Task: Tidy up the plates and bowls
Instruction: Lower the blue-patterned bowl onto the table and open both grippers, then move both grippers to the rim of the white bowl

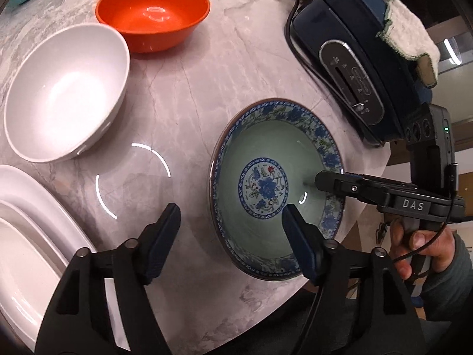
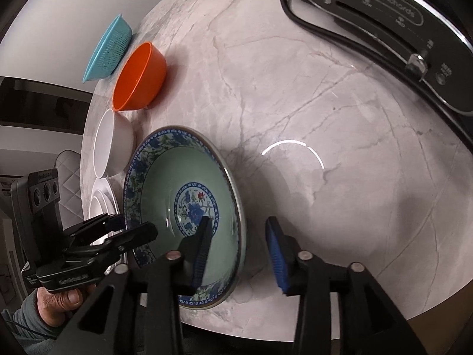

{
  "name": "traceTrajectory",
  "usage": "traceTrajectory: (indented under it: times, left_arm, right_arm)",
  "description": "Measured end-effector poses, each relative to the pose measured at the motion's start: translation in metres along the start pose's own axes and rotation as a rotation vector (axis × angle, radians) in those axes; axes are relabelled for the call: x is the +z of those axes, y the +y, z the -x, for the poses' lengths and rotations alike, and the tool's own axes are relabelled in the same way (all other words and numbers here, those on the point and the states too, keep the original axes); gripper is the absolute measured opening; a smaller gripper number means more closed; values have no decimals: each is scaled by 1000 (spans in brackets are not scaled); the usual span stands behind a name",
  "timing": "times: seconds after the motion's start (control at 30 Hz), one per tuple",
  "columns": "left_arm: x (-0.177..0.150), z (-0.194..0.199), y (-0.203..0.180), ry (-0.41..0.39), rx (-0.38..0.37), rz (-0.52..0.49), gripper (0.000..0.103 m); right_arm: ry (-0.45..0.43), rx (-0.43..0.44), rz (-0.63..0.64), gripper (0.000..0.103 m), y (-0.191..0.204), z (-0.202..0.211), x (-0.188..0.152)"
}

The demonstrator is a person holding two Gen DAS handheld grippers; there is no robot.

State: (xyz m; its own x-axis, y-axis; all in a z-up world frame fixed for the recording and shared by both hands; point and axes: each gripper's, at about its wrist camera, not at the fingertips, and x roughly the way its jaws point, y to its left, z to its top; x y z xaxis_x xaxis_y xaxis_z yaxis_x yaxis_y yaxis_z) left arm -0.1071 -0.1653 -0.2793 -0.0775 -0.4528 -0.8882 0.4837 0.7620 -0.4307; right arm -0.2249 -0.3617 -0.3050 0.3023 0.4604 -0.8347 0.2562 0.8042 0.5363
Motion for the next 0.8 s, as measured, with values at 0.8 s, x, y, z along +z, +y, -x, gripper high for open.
traceTrajectory:
  times: [0.8]
  left_arm:
    - [52, 87, 179, -73, -33, 245, 73]
  right_arm:
    - [57, 136, 128, 50, 159, -37, 102]
